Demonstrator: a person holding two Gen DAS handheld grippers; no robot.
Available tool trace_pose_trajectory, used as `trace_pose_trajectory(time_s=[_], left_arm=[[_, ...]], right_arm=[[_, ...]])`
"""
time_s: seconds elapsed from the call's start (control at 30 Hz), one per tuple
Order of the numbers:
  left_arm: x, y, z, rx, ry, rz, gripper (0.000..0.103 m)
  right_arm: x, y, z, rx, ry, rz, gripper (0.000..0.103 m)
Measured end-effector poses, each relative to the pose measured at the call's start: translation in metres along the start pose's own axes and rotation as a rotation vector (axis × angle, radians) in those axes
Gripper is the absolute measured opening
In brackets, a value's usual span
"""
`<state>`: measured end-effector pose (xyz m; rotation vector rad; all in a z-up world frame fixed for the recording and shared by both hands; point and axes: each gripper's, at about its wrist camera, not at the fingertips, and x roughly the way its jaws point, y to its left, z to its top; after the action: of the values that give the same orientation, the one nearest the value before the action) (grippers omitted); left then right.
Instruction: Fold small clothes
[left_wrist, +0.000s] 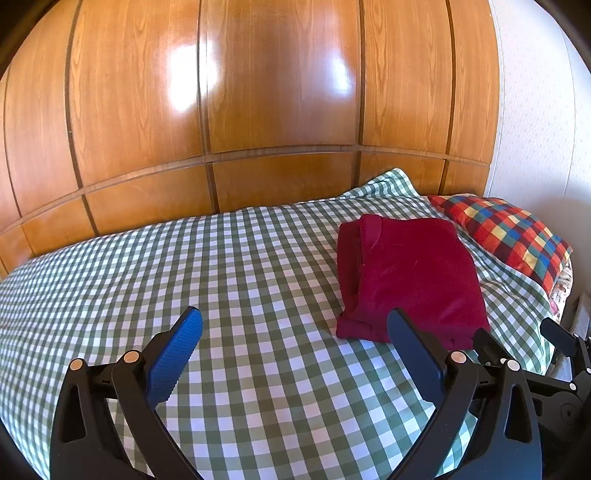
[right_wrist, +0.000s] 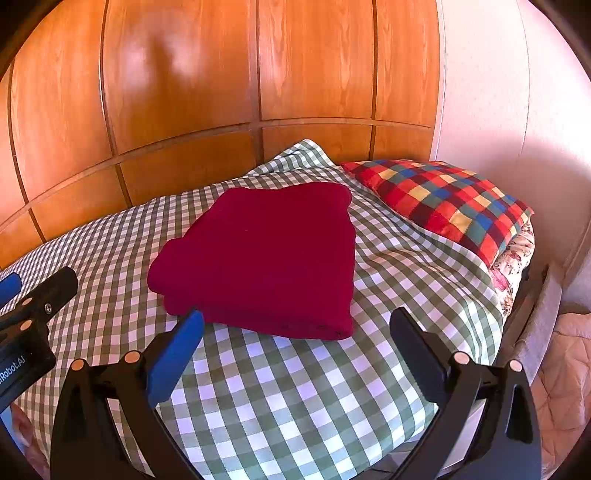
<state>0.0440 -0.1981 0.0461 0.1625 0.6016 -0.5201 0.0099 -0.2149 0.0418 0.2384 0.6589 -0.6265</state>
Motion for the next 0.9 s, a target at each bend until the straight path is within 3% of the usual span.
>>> trace_pose_trajectory(time_s=[0.7, 0.9], left_arm=[[-0.013, -0.001, 0.002, 0.011, -0.047, 0.019, 0.099], [-0.008, 0.0, 0.002, 0.003, -0.021, 0.011, 0.099]], right_arm=[[0.001, 0.006, 0.0, -0.006, 0.009, 0.002, 0.1], [0.001, 0.003, 0.0, 0.0, 0.01, 0.001, 0.1]])
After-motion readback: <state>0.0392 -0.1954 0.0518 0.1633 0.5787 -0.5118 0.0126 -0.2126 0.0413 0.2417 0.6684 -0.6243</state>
